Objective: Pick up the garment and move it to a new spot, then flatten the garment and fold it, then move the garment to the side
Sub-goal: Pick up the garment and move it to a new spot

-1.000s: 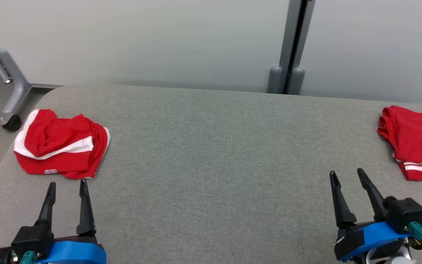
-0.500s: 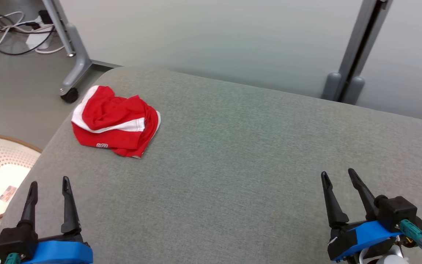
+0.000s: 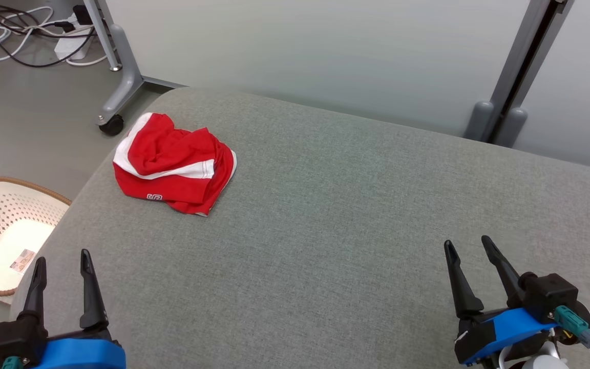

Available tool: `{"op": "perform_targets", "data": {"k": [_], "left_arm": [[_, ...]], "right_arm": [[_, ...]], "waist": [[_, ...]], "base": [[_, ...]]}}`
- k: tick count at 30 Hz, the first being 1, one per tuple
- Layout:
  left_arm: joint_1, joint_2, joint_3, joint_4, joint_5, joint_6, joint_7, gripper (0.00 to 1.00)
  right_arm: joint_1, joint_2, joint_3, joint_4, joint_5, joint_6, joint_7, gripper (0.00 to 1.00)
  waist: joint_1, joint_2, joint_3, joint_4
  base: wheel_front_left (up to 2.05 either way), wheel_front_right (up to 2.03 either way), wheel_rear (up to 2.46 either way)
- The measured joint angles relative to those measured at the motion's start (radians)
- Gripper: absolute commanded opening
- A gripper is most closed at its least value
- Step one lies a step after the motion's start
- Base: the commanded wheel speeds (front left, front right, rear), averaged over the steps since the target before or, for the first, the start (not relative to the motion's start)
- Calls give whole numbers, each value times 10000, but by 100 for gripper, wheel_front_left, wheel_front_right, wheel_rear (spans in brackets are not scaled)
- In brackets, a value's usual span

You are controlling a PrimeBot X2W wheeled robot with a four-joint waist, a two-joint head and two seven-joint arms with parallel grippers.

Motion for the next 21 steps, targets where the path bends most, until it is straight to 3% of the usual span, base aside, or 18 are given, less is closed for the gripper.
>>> {"op": "perform_targets", "data": {"k": [8,21], "left_arm": [[-736,301,138,92,-130,-10,2,100],[-3718,1791,915,1450,-828,-205,15,100]], "right_arm": [[-173,0,-105,-140,-228,0,63,100],[-818,4,-522,-1555,-1198,2,696,100]], "waist": [[0,0,283,-428],[0,0,2085,-1778]], "base": [[0,0,0],[0,0,0]]}}
